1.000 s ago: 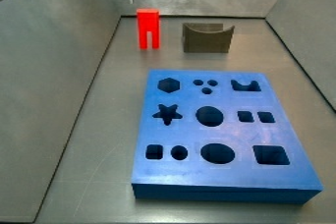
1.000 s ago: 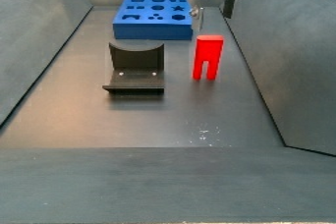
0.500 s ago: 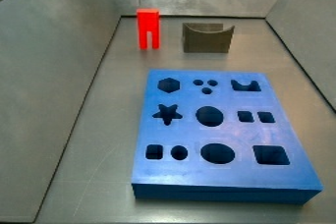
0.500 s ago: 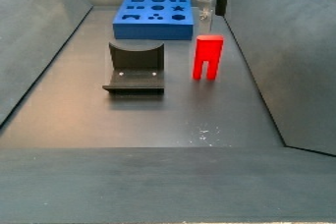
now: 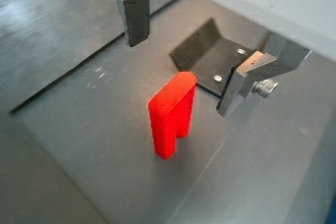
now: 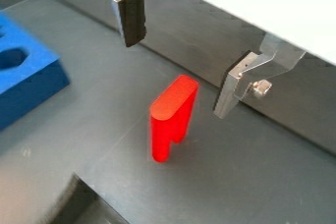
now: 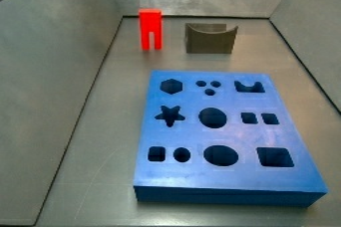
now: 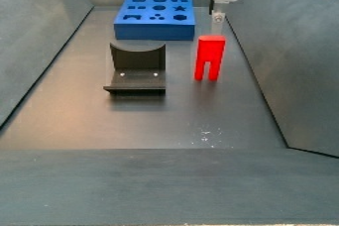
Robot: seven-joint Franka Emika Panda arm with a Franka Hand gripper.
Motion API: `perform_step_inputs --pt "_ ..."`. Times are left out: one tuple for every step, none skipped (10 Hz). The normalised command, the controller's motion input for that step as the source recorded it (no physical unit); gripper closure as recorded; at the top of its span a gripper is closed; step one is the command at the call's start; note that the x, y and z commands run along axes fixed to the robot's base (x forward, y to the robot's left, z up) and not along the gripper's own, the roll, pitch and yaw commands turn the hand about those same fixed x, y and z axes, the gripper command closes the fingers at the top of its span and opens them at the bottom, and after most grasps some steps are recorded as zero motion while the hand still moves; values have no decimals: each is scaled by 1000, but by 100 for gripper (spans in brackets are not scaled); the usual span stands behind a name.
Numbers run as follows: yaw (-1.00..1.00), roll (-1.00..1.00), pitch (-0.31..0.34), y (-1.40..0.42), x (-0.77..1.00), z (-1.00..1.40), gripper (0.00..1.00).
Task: Pick up the square-circle object. Move up. Rotate the square-circle object. Place the square-circle object on the fixture. Regrasp the square-circle object. Move to above the board. Insert the square-circle object.
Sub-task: Rotate the square-circle object.
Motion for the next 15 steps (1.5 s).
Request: perform_step_inputs --pt "1000 -8 2 -1 35 -25 0" --pt "1000 -8 2 -2 35 -25 0" --pt "1000 -9 2 -2 35 -25 0" --pt "1000 -9 2 -2 35 -25 0" --pt "1000 -10 2 -2 35 -25 0" --pt "1000 -10 2 -2 35 -25 0" --pt "1000 -11 3 -1 35 -25 0" --pt "1000 -11 3 -2 35 -25 0" --pt "1000 -12 3 -1 35 -25 0" --pt "1000 -13 3 -2 35 -24 0" --pt "1000 -14 3 -2 35 -24 0" --pt "1000 -15 3 -2 35 -24 0" --pt "1000 -17 4 -2 35 -24 0" --pt "1000 -18 4 -2 35 -24 0" --pt "1000 -20 5 -2 35 -24 0"
